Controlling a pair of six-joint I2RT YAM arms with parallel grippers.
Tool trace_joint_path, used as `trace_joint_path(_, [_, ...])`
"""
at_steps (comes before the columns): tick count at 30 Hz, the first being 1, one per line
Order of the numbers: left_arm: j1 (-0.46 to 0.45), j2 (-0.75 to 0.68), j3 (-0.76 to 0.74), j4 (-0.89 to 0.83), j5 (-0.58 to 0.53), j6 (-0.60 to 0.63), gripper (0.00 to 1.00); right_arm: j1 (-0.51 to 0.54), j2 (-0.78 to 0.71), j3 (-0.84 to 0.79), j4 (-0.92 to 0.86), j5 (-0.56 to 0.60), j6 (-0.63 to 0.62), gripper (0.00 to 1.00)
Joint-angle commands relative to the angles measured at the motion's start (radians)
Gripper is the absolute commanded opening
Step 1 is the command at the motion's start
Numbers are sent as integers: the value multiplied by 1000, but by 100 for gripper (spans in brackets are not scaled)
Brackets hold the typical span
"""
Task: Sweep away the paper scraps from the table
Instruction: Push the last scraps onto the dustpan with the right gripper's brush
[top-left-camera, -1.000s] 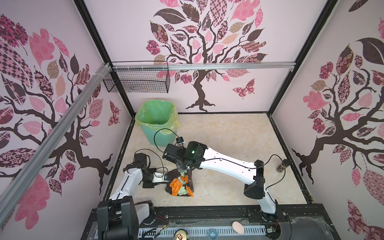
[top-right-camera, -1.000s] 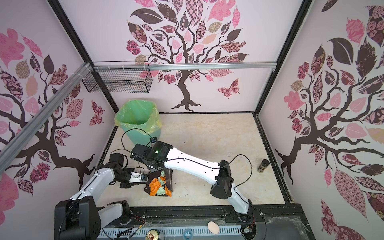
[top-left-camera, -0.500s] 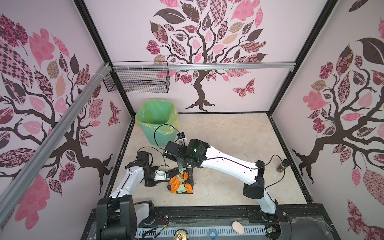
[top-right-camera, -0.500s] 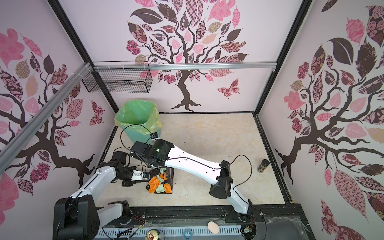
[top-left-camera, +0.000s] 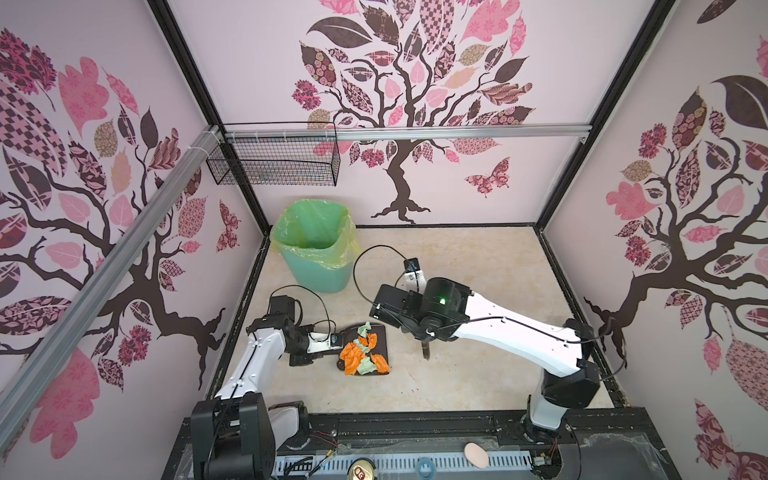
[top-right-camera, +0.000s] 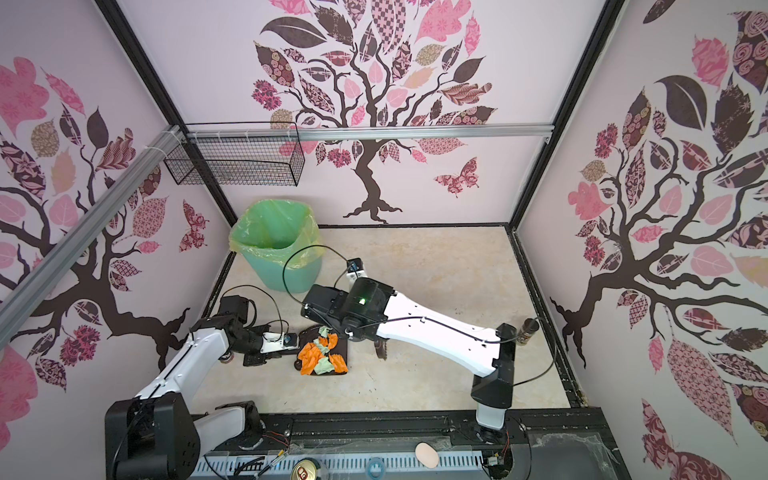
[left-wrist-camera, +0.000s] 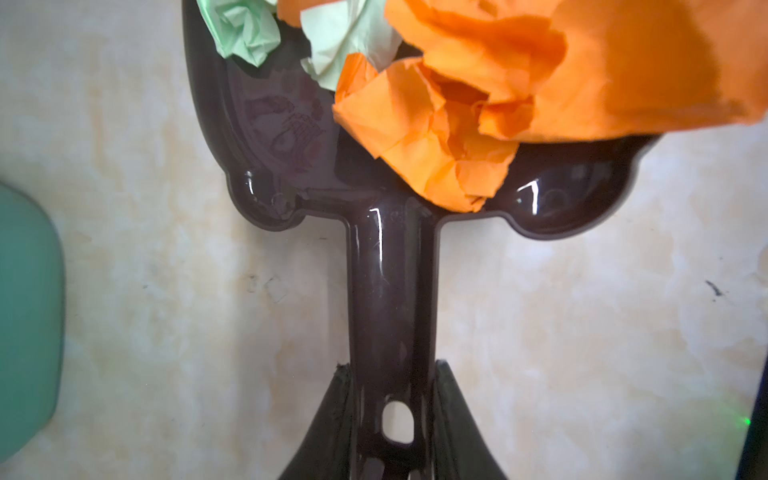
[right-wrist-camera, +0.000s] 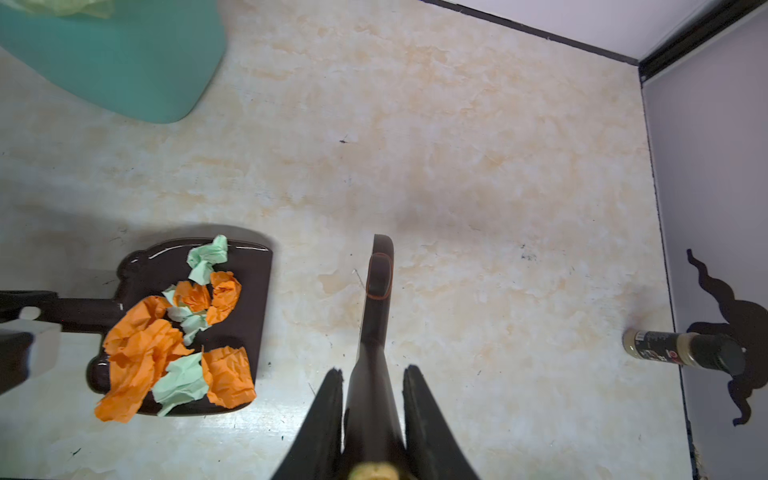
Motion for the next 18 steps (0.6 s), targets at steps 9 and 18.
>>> trace_joint_path(9, [24, -55, 167, -135, 115, -47, 0, -54, -181, -278, 55, 4, 69, 0])
trace_joint_path(18, [45, -31, 314, -284, 136, 0, 0, -82, -231, -383, 112, -28, 52, 0])
